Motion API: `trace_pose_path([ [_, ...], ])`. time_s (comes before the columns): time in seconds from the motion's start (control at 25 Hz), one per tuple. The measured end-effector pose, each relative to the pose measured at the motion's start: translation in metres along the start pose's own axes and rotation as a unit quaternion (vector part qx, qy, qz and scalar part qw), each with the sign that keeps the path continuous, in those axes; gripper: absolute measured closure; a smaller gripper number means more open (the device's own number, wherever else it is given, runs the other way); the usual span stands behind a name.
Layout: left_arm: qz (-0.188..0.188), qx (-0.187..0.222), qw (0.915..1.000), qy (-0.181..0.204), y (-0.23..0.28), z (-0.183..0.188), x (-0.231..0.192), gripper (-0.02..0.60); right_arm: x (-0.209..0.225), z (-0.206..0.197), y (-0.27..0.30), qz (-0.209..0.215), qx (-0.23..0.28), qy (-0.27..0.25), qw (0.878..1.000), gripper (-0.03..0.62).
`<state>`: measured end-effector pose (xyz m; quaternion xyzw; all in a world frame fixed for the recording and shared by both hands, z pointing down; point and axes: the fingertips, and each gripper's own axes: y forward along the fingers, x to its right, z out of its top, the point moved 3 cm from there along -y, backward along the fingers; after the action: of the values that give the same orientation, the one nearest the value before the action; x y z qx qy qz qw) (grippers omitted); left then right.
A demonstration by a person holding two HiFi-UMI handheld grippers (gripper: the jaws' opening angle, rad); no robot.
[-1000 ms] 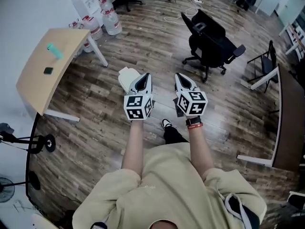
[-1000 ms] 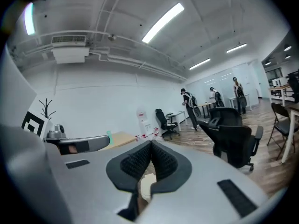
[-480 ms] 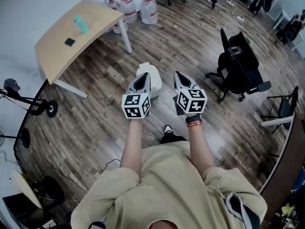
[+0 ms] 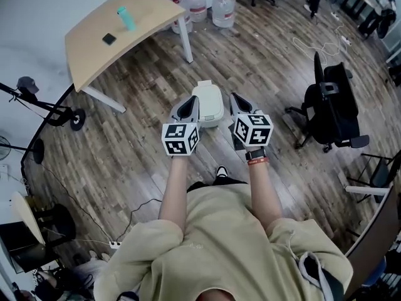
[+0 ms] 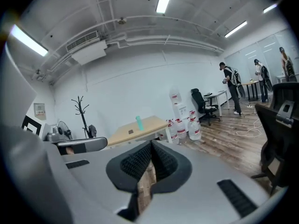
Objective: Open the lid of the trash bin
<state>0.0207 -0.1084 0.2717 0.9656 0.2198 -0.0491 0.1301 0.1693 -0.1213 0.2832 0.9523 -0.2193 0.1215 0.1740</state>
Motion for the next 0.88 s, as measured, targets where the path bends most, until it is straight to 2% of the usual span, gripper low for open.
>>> trace_pose_path([
  [0.2,0.019,-0.022,0.9994,-0.018,0.017,-0.025,-0.011,0.557,0.012,-0.025,0.028,0.025,-0.039,0.016,0.999,0.579],
  [0.4,-0.002,-0.033,0.9985,-0.045,0.042,-0.053,-0.026,0.558,0.028,-0.060,0.065,0.029,-0.080,0.051,0.995,0.579],
  [0.6,-0.008,-0.071,0.9966,-0.042,0.073,-0.089,-0.058,0.558,0.037,-0.094,0.110,0.028,-0.118,0.068,0.990,0.579],
  [0.72,-0.012,-0.080,0.9957,-0.046,0.096,-0.102,-0.078,0.558,0.045,-0.110,0.135,0.027,-0.135,0.076,0.988,0.579],
  [0.88,-0.024,-0.102,0.9941,-0.030,0.125,-0.116,-0.110,0.558,0.052,-0.138,0.166,0.014,-0.159,0.087,0.983,0.579],
])
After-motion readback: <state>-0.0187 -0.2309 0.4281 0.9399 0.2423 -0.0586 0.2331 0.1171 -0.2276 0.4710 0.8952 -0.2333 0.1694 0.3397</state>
